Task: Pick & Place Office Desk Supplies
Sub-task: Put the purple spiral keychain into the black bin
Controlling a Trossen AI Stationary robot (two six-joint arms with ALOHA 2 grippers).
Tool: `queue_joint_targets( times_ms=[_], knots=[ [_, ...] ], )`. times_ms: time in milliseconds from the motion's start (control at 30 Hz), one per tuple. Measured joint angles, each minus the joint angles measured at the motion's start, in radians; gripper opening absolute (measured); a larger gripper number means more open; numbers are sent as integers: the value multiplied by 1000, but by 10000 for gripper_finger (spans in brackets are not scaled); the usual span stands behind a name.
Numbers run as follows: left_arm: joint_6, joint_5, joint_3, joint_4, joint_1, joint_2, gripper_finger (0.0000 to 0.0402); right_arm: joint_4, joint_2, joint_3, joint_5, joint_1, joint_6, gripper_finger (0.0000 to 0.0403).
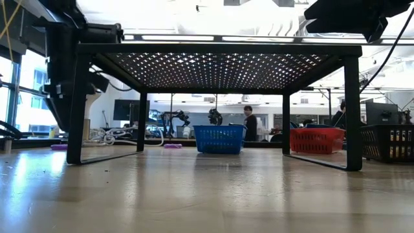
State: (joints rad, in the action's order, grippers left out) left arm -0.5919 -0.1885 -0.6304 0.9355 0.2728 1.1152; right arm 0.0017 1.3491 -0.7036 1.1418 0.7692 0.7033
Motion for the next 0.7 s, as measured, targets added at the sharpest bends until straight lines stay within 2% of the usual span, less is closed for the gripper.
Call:
queue_joint_targets(
  times_ms=[167,700],
  knots=[
    [-9,-32,19,-55,8,23,106,2,0,0,0,0,0,154],
    [19,-30,19,-114,74,182,106,3,0,0,-19,0,0,154]
  ],
)
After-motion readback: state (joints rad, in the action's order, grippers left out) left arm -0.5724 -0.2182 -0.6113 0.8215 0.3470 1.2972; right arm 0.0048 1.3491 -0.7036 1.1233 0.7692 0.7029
